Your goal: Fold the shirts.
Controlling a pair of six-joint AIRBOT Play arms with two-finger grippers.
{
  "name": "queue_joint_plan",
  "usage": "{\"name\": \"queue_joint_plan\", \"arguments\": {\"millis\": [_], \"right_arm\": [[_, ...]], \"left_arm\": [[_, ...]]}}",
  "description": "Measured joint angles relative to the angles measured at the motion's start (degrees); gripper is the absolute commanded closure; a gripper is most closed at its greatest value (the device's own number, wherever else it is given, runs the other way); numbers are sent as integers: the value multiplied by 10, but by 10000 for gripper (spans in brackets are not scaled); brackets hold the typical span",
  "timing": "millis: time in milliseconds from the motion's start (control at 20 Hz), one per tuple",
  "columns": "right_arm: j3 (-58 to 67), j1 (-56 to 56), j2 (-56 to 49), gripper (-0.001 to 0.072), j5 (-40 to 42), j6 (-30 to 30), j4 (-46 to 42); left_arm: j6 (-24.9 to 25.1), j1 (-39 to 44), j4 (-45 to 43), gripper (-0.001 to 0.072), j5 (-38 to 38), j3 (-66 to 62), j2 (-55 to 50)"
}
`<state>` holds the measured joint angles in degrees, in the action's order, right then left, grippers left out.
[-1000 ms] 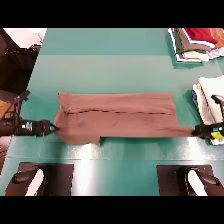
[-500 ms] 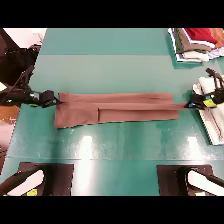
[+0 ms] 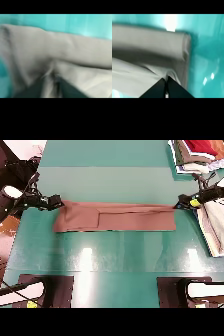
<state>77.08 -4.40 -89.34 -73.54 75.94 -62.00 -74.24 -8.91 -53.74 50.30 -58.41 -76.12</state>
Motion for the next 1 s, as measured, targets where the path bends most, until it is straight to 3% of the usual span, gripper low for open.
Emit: {"name": "queue_joint_plan", "arguments": {"millis": [50, 200, 250, 350, 400, 500, 650, 1000], "right_arm": [[16, -3, -12, 247, 7, 0, 21], [54, -17, -33, 247, 9, -1, 68], [61, -23, -36, 247, 1, -4, 78], [70, -41, -39, 248, -36, -16, 92], [70, -52, -40, 248, -49, -20, 94], [57, -74, -40, 247, -82, -28, 100], [9, -107, -43, 145, -98, -40, 104], [-72, -108, -71, 156, -79, -73, 119]], "left_arm": [[0, 1, 1, 155, -3, -5, -2], [-5, 1, 2, 157, 7, -38, -5], [-7, 1, 1, 227, 21, -51, -5], [-7, 3, 3, 616, 58, -74, -5], [-7, 3, 3, 677, 76, -82, -6], [-7, 2, 3, 678, 106, -91, -6], [-5, 3, 10, 679, 136, -97, -6], [-4, 54, 16, 679, 132, -100, -7]]}}
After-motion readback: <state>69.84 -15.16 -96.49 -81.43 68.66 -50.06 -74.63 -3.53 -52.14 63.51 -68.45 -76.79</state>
